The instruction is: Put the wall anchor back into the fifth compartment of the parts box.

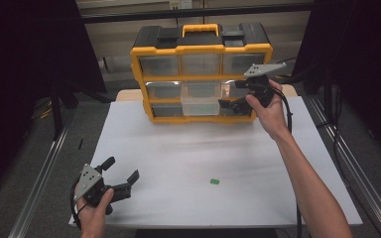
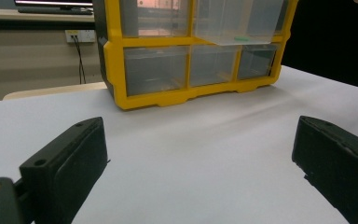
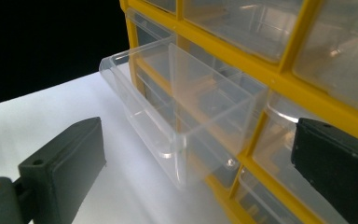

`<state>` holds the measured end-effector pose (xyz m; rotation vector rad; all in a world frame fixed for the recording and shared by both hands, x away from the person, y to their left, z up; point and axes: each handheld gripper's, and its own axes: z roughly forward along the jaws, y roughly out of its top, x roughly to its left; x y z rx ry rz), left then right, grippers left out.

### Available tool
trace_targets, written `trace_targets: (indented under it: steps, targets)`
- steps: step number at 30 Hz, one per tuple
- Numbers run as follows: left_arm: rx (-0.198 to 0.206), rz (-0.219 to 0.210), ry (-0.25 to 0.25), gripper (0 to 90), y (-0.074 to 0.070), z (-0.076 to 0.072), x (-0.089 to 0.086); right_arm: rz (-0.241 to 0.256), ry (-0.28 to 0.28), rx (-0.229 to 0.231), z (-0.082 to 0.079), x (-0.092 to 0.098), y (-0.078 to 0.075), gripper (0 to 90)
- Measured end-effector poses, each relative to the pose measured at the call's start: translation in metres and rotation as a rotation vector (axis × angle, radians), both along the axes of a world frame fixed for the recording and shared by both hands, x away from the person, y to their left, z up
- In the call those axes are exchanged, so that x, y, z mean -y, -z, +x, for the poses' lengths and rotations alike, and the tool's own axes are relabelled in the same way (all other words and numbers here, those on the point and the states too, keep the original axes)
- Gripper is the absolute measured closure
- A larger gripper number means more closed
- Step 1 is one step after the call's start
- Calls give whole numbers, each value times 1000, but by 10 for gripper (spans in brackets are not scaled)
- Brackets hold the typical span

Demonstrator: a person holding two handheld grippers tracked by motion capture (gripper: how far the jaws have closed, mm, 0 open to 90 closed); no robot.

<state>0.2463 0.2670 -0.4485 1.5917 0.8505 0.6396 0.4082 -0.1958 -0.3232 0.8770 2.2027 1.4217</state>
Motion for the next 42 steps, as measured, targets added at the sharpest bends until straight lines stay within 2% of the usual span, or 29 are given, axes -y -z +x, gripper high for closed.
trace_targets:
  steps: [3,6,8,9,10,11,12,13,14,19,21,22,24,25,27,29,30,33,35,39,40,42]
  targets:
    - [-4,0,-6,34,0,0,1,24,4,-1,-6,4,4,21]
    - [0,3,-2,34,0,-1,0,64,10,9,-19,9,10,15]
    - [-2,0,-4,34,0,-1,0,73,12,14,-26,11,14,15]
    - [-2,15,1,34,0,0,-1,83,14,16,-30,12,16,15]
    - [-2,15,1,34,0,0,-1,82,18,17,-33,13,19,18]
    - [-4,-2,-4,33,0,0,1,76,19,16,-37,14,22,18]
    - [-4,14,-2,31,0,0,0,78,25,23,-40,15,26,17]
    - [-2,12,1,31,0,0,0,85,29,20,-42,16,28,15]
    - [2,-8,-3,31,0,0,1,92,29,17,-44,18,32,14]
    - [-2,-3,-6,30,0,0,1,92,47,18,-58,19,49,16]
    - [-2,-2,-5,30,0,0,1,88,45,20,-61,19,52,32]
    - [1,3,-11,30,0,0,1,64,49,8,-65,18,56,35]
    - [-2,-4,-5,30,0,0,1,58,45,9,-66,17,57,33]
    - [2,-7,0,30,0,0,2,79,38,11,-69,16,60,31]
    - [5,-2,1,30,-1,-1,1,78,17,-7,-72,14,65,28]
    - [-1,-14,1,30,0,-1,1,72,-9,-33,-75,10,71,31]
    - [-1,-3,-4,30,0,-1,1,56,-18,-43,-76,8,73,29]
    - [0,-9,0,30,0,0,1,32,-51,-69,-78,3,77,29]
    - [-2,-15,2,30,0,-1,1,25,-115,-113,-79,-2,82,28]
    - [2,-8,2,30,-1,-1,1,1,-146,-144,-80,-8,88,31]
    - [0,-8,1,30,0,-1,1,-21,-173,-169,-80,-13,92,31]
    - [2,-9,5,30,0,-1,1,-36,-183,-176,-80,-16,94,31]
